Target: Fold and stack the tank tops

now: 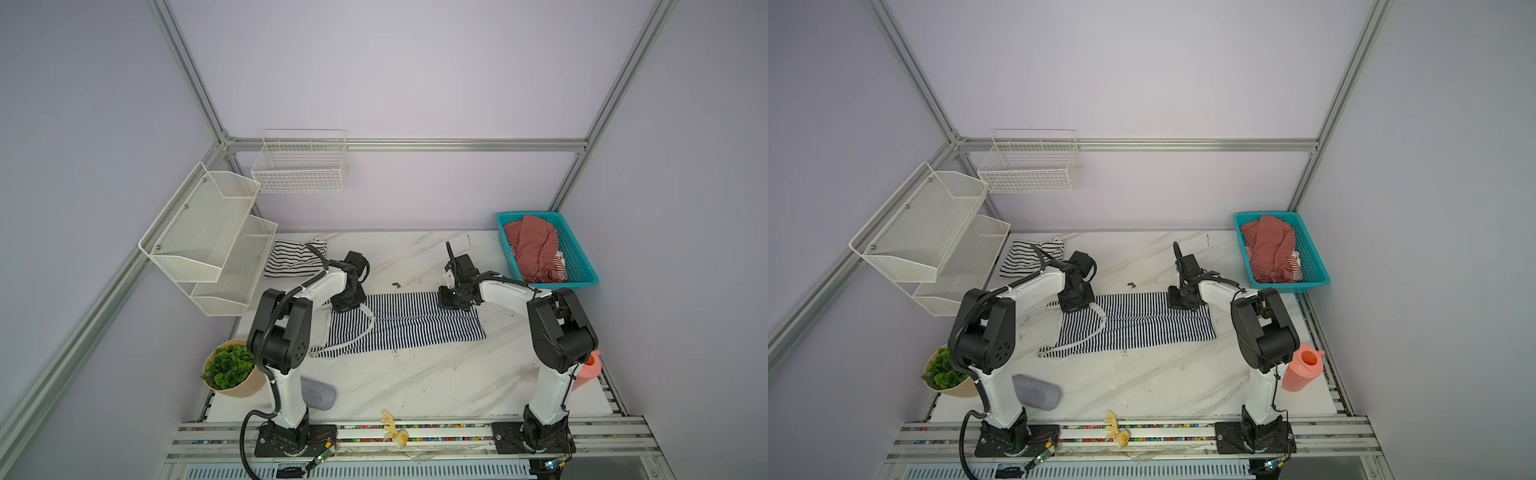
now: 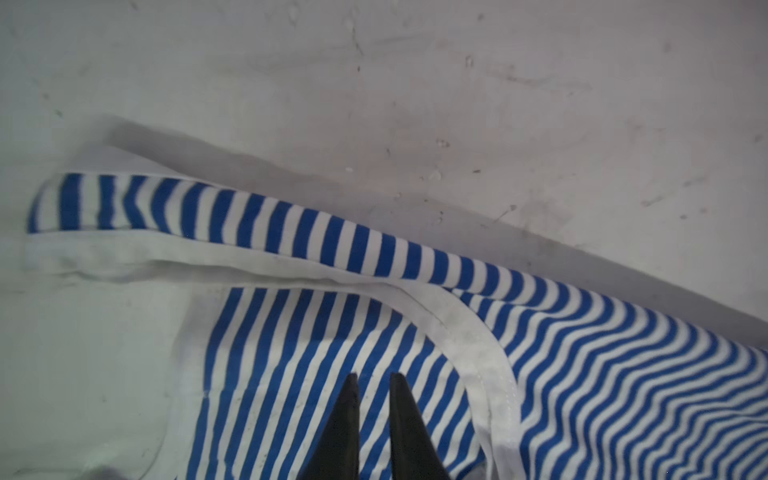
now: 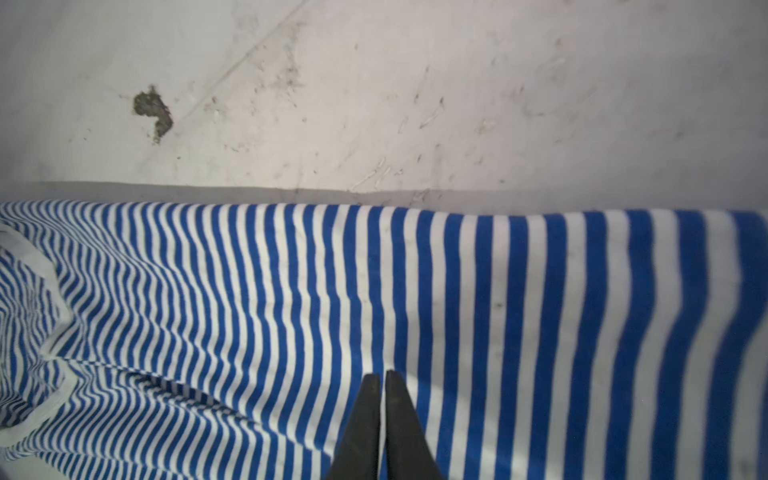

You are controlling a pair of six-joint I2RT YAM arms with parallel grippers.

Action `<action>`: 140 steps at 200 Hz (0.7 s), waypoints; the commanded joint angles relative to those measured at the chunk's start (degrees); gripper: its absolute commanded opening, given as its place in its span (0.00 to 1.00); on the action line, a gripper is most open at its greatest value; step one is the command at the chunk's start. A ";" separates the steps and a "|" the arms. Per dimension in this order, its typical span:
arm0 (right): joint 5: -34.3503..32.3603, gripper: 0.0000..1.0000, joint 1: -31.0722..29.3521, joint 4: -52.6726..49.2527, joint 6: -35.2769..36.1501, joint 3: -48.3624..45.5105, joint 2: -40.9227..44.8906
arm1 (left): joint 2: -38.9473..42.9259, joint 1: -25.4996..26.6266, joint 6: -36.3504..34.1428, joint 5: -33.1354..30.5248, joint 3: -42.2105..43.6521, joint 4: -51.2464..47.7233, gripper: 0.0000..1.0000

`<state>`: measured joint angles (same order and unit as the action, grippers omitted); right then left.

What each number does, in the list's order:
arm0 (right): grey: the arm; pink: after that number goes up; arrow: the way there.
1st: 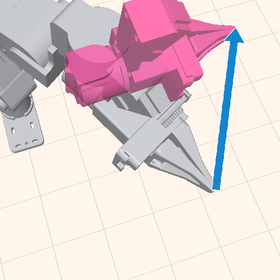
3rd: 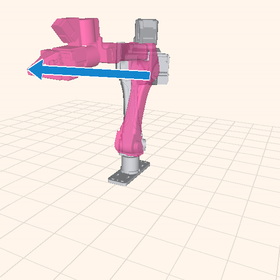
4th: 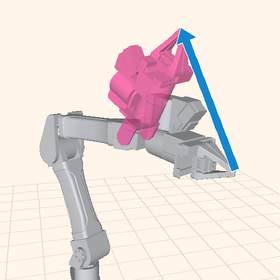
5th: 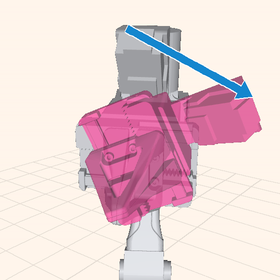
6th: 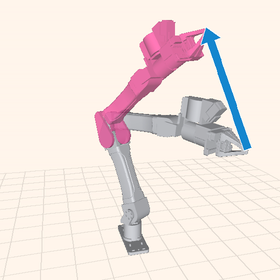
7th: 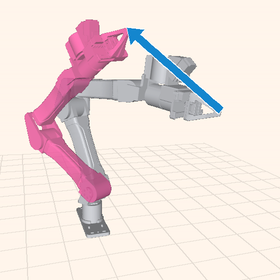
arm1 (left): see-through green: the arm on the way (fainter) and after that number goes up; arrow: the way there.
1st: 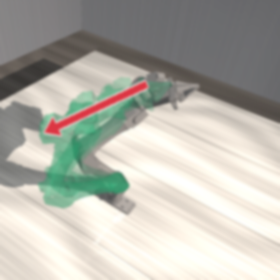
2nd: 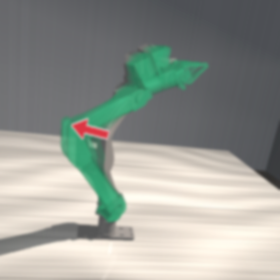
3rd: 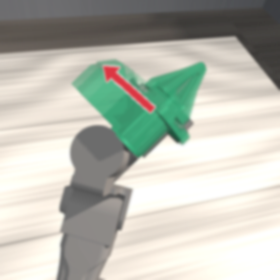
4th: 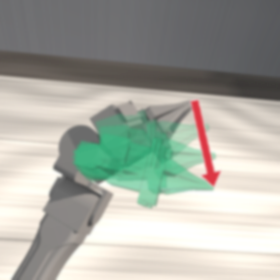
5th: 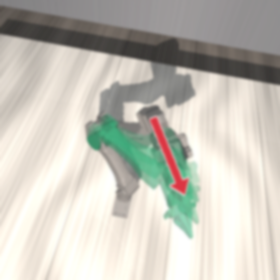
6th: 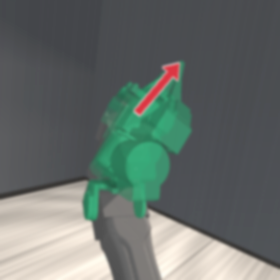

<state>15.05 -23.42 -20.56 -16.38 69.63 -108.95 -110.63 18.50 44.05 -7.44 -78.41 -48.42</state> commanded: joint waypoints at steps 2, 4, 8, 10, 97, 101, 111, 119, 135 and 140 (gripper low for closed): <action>-0.61 0.05 0.09 -1.75 1.94 0.12 -0.30 | -1.41 0.11 -0.51 1.82 -5.05 0.26 0.14; -0.63 0.05 0.05 -1.76 2.03 0.02 -0.30 | -1.54 0.13 -0.60 1.86 -5.21 0.26 0.14; -0.72 0.04 0.04 -1.83 2.18 -0.28 -0.26 | -2.00 0.19 -0.72 1.95 -5.47 0.25 0.14; -0.74 0.04 0.08 -1.85 2.22 -0.39 -0.23 | -2.19 0.21 -0.76 2.05 -5.58 0.26 0.14; -13.54 0.00 0.05 -9.11 1.62 -7.01 2.60 | -16.66 1.09 -6.24 7.01 -17.23 -0.20 0.13; -13.95 0.00 0.06 -9.50 1.70 -7.48 2.84 | -17.69 1.24 -6.81 7.71 -18.53 -0.23 0.13; -15.02 0.00 0.07 -10.66 1.52 -8.35 3.66 | -20.19 1.66 -8.18 9.54 -21.59 -0.37 0.13; -15.57 0.00 0.10 -11.17 0.90 -9.06 4.44 | -22.39 2.07 -9.06 10.66 -24.37 -0.75 0.13; -17.23 0.00 -0.26 -13.01 -0.88 -10.59 6.19 | -26.97 2.84 -11.08 11.35 -30.96 -2.47 0.13; -18.37 0.00 -0.59 -13.84 -1.54 -10.85 6.72 | -28.41 3.09 -11.80 11.23 -33.21 -3.23 0.13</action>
<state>3.33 -23.49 -24.16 -15.40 62.28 -103.24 -129.62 19.86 36.99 -0.36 -104.25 -49.93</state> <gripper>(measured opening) 0.041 0.132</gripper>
